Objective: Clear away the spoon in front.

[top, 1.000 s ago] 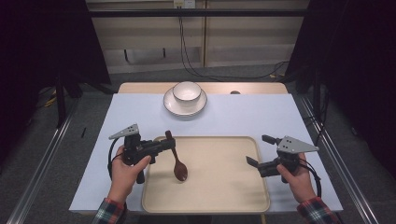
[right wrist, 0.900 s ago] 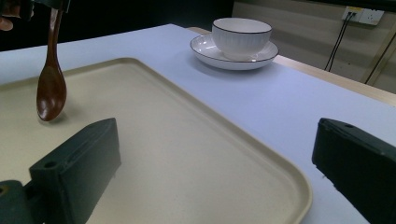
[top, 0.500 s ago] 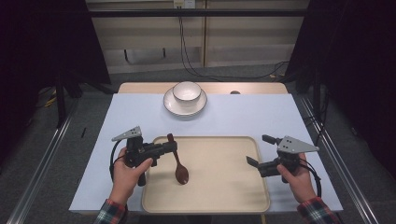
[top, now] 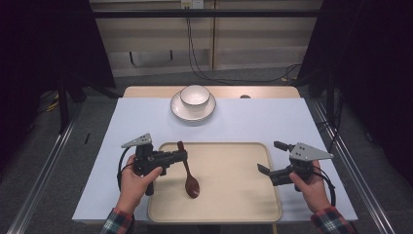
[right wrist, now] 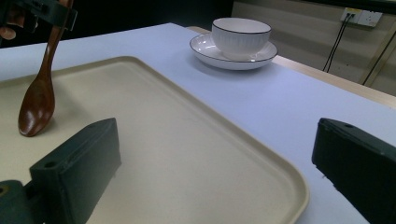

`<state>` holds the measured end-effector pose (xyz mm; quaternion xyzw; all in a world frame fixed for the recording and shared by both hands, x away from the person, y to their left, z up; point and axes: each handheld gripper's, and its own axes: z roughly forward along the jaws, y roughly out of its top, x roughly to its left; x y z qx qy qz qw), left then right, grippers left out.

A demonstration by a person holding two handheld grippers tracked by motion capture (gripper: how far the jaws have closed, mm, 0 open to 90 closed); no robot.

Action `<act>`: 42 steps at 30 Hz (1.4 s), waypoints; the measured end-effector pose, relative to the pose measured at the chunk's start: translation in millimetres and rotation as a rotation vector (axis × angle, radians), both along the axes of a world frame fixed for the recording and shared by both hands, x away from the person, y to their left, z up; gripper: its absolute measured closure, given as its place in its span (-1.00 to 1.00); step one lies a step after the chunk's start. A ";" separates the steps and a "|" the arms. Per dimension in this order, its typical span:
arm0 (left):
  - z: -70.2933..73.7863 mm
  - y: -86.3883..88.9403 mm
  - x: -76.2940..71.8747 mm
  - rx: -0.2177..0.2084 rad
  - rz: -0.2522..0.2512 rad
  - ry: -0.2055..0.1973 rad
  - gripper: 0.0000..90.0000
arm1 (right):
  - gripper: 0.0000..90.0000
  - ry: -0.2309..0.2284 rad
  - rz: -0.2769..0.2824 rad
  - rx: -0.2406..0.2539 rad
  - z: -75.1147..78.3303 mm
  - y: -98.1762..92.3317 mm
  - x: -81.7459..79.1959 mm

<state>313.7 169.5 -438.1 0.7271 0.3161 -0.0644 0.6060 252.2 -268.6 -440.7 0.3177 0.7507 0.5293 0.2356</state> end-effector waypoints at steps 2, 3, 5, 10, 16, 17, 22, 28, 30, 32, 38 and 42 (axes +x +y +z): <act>-1.0 -0.6 0.6 0.003 -0.002 -0.001 0.75 | -0.98 0.000 -0.003 0.002 0.1 0.0 -0.2; -1.3 -0.3 1.2 0.013 0.000 -0.010 0.73 | -0.98 0.001 -0.003 0.001 0.1 0.2 -0.4; -1.1 -0.1 1.1 0.024 0.013 -0.023 0.66 | -0.98 0.000 0.000 -0.002 0.0 0.3 -0.7; -0.7 0.3 1.0 0.047 0.027 -0.043 0.62 | -0.98 -0.002 0.004 -0.003 -0.2 0.7 -0.6; -2.8 -2.3 2.8 0.051 0.027 -0.046 0.60 | -0.98 0.001 0.006 -0.007 -0.4 0.9 -1.6; -3.3 -2.8 3.4 0.054 0.030 -0.049 0.59 | -0.98 0.001 0.003 -0.009 -0.2 0.9 -2.0; -5.6 -2.7 5.0 0.067 0.030 -0.055 0.58 | -0.98 -0.002 0.003 -0.010 -0.1 0.6 -2.5; -8.6 -3.1 6.7 0.084 0.056 -0.059 0.52 | -0.98 0.002 0.019 -0.016 -0.2 0.6 -2.9; -9.3 -3.0 7.2 0.090 0.058 -0.061 0.49 | -0.98 -0.008 0.008 -0.018 0.0 0.9 -3.1; -9.9 -3.7 7.5 0.094 0.071 -0.077 0.45 | -0.98 -0.008 0.005 -0.018 0.1 1.0 -3.3; -12.2 -3.6 10.7 0.106 0.097 -0.108 0.22 | -0.98 -0.003 0.005 -0.018 0.0 1.6 -3.0; -11.2 -3.3 12.5 0.104 0.119 -0.129 0.02 | -0.98 -0.005 0.008 -0.020 0.0 1.3 -2.9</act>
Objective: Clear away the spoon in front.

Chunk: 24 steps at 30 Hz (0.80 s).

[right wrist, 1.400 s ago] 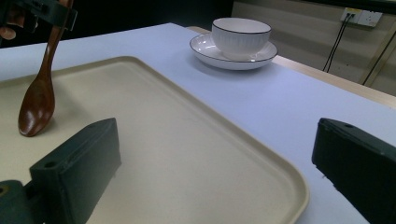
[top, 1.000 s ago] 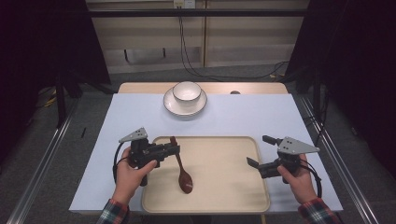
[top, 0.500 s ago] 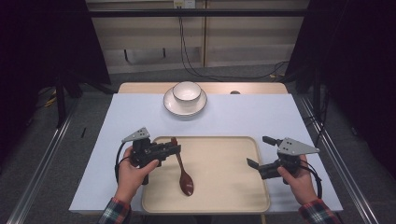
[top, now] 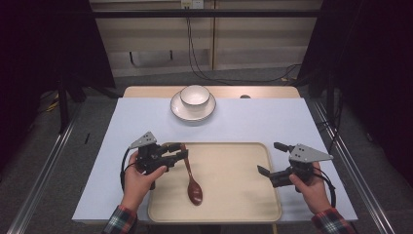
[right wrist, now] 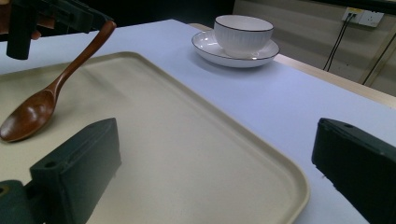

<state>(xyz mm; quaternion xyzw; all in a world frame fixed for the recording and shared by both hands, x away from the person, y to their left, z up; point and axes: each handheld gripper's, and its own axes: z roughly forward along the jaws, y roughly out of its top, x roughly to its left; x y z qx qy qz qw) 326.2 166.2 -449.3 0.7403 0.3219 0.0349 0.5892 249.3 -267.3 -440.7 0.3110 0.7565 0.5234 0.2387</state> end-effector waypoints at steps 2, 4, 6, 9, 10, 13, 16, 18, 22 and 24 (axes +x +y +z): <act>0.2 0.4 0.6 -0.010 0.013 0.000 -0.11 | -0.98 0.000 0.000 0.000 0.0 0.0 0.0; 0.5 1.5 1.3 -0.007 0.015 0.000 -0.14 | -0.98 -0.001 -0.001 -0.001 0.1 -0.1 0.0; 0.9 1.7 1.8 -0.003 0.018 -0.009 -0.25 | -0.98 -0.003 -0.003 -0.001 0.3 -0.1 -0.1; 2.6 2.0 1.8 -0.008 0.026 -0.016 -0.32 | -0.98 -0.004 0.000 0.000 0.3 -0.4 0.1; 3.3 2.4 1.7 -0.005 0.033 -0.020 -0.35 | -0.98 -0.004 0.000 0.000 0.4 -0.5 0.1; 5.2 4.4 2.0 -0.005 0.041 -0.030 -0.41 | -0.98 -0.004 -0.005 0.000 0.5 -0.4 -0.4; 7.6 6.4 2.3 -0.001 0.040 -0.045 -0.48 | -0.98 -0.004 -0.002 0.001 0.6 -0.6 -0.1; 9.6 7.6 2.1 0.010 0.054 -0.055 -0.55 | -0.98 -0.005 -0.003 0.001 0.6 -0.7 0.0; 11.7 10.1 2.4 0.011 0.047 -0.066 -0.61 | -0.98 -0.004 -0.003 0.001 0.7 -0.7 -0.1; 12.7 11.5 2.5 0.014 0.051 -0.070 -0.64 | -0.98 -0.007 -0.003 0.002 0.7 -0.7 0.2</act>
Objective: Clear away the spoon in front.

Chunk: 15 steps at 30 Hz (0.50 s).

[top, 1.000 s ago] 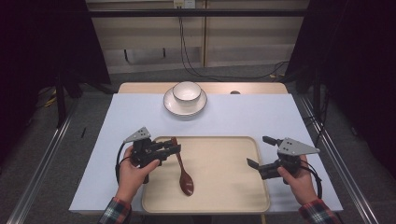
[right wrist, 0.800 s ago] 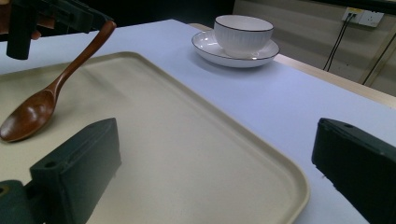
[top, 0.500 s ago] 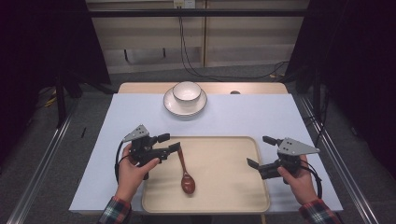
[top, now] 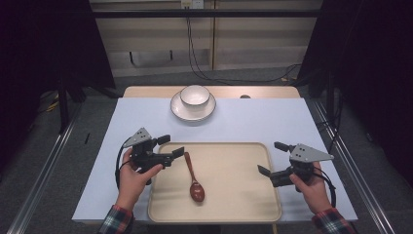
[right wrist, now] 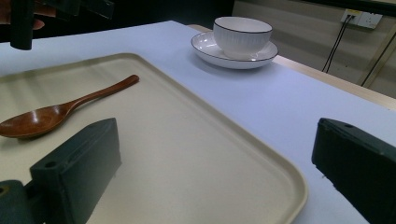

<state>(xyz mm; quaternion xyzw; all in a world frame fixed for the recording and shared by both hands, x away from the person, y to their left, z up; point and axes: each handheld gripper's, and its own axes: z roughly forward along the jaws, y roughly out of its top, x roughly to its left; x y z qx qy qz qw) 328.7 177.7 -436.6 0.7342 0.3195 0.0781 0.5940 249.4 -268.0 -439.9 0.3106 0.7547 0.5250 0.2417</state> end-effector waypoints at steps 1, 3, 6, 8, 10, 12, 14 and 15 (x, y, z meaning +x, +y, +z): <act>1.1 0.6 -0.5 0.013 0.012 0.002 -0.65 | -0.98 0.000 -0.001 0.000 0.1 -0.1 -0.1; 1.6 2.2 0.2 0.001 0.002 -0.008 -0.66 | -0.98 0.001 -0.001 0.001 0.3 -0.3 -0.2; 3.1 4.7 0.5 0.005 0.009 -0.010 -0.70 | -0.98 0.002 -0.003 0.004 0.3 -0.6 0.0; 4.1 6.0 0.6 0.010 0.017 -0.007 -0.74 | -0.98 0.002 -0.003 0.004 0.4 -0.6 0.0; 4.4 7.0 1.0 0.014 0.014 -0.009 -0.76 | -0.98 0.002 -0.002 0.002 0.3 -0.6 0.0; 4.7 7.6 1.2 0.011 0.009 -0.006 -0.77 | -0.98 0.003 -0.003 0.003 0.2 -0.6 0.0; 5.9 8.0 0.6 0.027 0.025 -0.001 -0.78 | -0.98 0.003 -0.004 0.002 0.2 -0.5 0.1; 5.9 8.1 0.9 0.028 0.026 -0.003 -0.78 | -0.98 0.003 -0.004 0.002 0.2 -0.5 0.0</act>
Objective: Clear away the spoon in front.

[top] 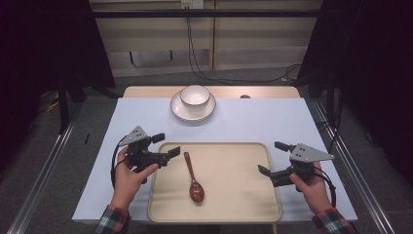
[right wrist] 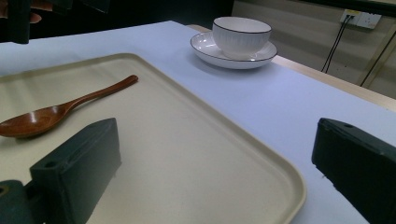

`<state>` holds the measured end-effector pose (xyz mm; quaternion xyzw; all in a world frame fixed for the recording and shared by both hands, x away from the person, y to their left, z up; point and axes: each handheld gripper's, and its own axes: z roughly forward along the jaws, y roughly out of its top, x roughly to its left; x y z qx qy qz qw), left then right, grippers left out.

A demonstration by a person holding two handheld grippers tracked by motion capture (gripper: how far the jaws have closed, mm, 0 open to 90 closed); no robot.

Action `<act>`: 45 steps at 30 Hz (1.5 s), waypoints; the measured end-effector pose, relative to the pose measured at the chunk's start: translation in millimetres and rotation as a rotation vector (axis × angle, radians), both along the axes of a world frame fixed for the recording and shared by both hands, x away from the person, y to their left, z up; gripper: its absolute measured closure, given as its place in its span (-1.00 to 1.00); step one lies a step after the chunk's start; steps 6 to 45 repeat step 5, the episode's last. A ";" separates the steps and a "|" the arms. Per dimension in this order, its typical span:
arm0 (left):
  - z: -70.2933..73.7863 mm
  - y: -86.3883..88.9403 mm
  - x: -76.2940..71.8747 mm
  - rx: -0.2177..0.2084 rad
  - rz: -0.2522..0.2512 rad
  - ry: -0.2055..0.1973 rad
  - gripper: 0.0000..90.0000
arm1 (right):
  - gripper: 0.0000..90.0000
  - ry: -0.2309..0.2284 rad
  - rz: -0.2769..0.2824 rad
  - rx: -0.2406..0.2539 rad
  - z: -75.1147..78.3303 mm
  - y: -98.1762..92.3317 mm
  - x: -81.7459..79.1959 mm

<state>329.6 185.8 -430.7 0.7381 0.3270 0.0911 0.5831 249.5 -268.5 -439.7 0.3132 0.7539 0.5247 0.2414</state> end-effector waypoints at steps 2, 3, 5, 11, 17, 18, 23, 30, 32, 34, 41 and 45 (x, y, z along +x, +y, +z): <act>-0.8 0.3 0.7 -0.013 -0.009 0.002 -0.78 | -0.98 -0.002 0.000 -0.002 0.0 -0.1 0.1; -1.3 0.2 1.1 -0.017 -0.014 0.003 -0.78 | -0.98 -0.002 0.001 -0.003 0.0 -0.2 0.3; -1.6 1.2 1.7 -0.018 -0.018 0.004 -0.78 | -0.98 -0.002 0.001 -0.004 -0.5 -0.2 0.6; -1.6 1.2 1.7 -0.018 -0.018 0.004 -0.78 | -0.98 -0.002 0.001 -0.004 -0.5 -0.2 0.6; -1.6 1.2 1.7 -0.018 -0.018 0.004 -0.78 | -0.98 -0.002 0.001 -0.004 -0.5 -0.2 0.6; -1.6 1.2 1.7 -0.018 -0.018 0.004 -0.78 | -0.98 -0.002 0.001 -0.004 -0.5 -0.2 0.6; -1.6 1.2 1.7 -0.018 -0.018 0.004 -0.78 | -0.98 -0.002 0.001 -0.004 -0.5 -0.2 0.6; -1.6 1.2 1.7 -0.018 -0.018 0.004 -0.78 | -0.98 -0.002 0.001 -0.004 -0.5 -0.2 0.6; -1.6 1.2 1.7 -0.018 -0.018 0.004 -0.78 | -0.98 -0.002 0.001 -0.004 -0.5 -0.2 0.6; -1.6 1.2 1.7 -0.018 -0.018 0.004 -0.78 | -0.98 -0.002 0.001 -0.004 -0.5 -0.2 0.6; -1.6 1.2 1.7 -0.018 -0.018 0.004 -0.78 | -0.98 -0.002 0.001 -0.004 -0.5 -0.2 0.6; -1.6 1.2 1.7 -0.018 -0.018 0.004 -0.78 | -0.98 -0.002 0.001 -0.004 -0.5 -0.2 0.6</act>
